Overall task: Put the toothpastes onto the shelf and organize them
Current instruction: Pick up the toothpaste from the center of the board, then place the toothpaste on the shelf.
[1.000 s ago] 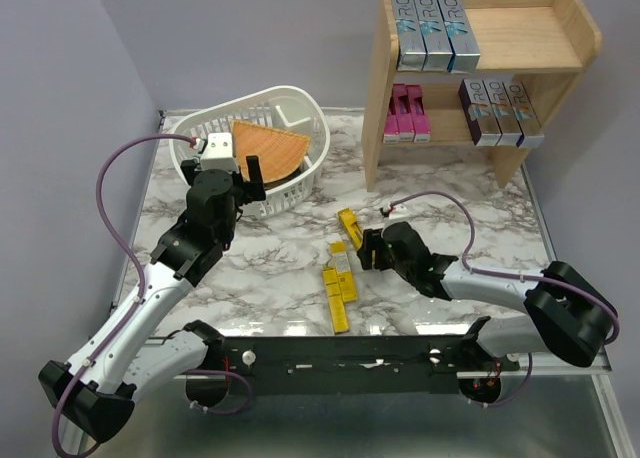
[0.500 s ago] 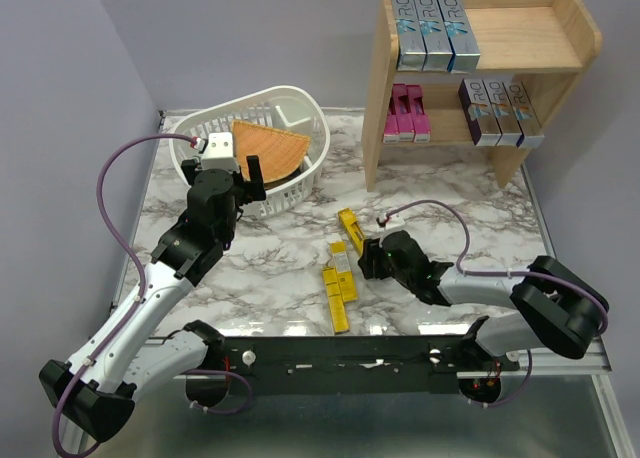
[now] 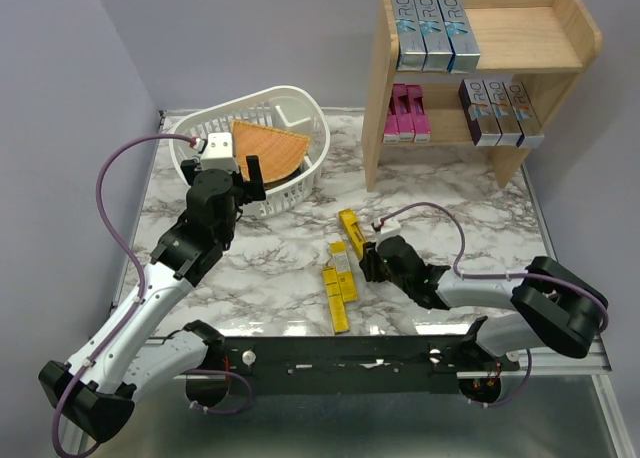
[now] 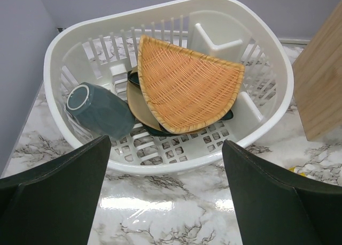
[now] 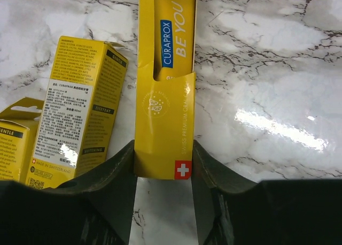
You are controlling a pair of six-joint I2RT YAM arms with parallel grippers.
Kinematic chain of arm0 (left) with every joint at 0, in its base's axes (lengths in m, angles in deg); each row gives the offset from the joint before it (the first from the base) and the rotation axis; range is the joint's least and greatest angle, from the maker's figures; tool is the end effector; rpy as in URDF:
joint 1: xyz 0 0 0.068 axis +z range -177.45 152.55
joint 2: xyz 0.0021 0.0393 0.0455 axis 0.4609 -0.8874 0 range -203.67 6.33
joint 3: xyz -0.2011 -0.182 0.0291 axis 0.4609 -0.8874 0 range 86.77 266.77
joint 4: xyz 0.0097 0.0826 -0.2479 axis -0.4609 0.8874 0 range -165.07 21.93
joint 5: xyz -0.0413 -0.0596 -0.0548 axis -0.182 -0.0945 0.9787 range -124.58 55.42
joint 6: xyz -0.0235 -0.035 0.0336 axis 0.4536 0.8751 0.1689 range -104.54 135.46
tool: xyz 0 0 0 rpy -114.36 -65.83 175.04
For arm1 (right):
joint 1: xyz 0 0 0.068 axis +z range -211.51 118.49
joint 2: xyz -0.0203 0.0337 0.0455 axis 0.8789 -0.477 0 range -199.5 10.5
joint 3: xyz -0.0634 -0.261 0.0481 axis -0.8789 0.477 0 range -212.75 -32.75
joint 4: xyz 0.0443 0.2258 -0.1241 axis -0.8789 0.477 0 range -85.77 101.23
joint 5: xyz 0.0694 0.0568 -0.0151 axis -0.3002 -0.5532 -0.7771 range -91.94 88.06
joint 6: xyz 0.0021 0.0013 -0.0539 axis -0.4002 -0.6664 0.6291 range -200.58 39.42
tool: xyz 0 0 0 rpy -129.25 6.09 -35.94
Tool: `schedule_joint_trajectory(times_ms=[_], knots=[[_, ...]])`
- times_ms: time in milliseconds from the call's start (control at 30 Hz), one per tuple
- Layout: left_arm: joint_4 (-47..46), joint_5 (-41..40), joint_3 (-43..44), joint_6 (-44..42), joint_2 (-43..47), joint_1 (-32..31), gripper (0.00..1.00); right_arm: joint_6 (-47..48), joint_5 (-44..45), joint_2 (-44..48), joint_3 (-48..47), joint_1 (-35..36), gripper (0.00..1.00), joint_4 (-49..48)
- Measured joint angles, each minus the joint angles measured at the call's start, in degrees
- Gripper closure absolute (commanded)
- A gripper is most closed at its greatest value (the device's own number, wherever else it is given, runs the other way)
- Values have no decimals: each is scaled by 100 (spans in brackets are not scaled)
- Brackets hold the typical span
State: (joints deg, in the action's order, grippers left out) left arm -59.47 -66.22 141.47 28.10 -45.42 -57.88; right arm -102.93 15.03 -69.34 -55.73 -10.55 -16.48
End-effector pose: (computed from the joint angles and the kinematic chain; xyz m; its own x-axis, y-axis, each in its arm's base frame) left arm 0.1819 -0.0851 0.3705 -0.1819 -0.1092 -0.9772 -0.0513 0.9935 -0.1015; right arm 0.1623 0.1836 0.1374 -0.5696 -0.1250 -0.8124 -0.4086 0.9007 0.1479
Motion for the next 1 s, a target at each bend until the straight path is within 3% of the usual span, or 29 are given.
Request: schedule_joint_trajectory(times_ms=[200, 467, 700, 1000], knots=[[-7, 0, 0, 0, 74, 0, 1, 11, 127, 588, -7, 11, 57, 437], [-4, 0, -2, -2, 85, 0, 1, 133, 254, 2116, -782, 11, 60, 2041], [-4, 2, -2, 0, 114, 2, 1, 549, 555, 2719, -3191, 11, 60, 3897], [-4, 22, -13, 0, 232, 0, 1, 1252, 1189, 1626, -7110, -240, 58, 5412]])
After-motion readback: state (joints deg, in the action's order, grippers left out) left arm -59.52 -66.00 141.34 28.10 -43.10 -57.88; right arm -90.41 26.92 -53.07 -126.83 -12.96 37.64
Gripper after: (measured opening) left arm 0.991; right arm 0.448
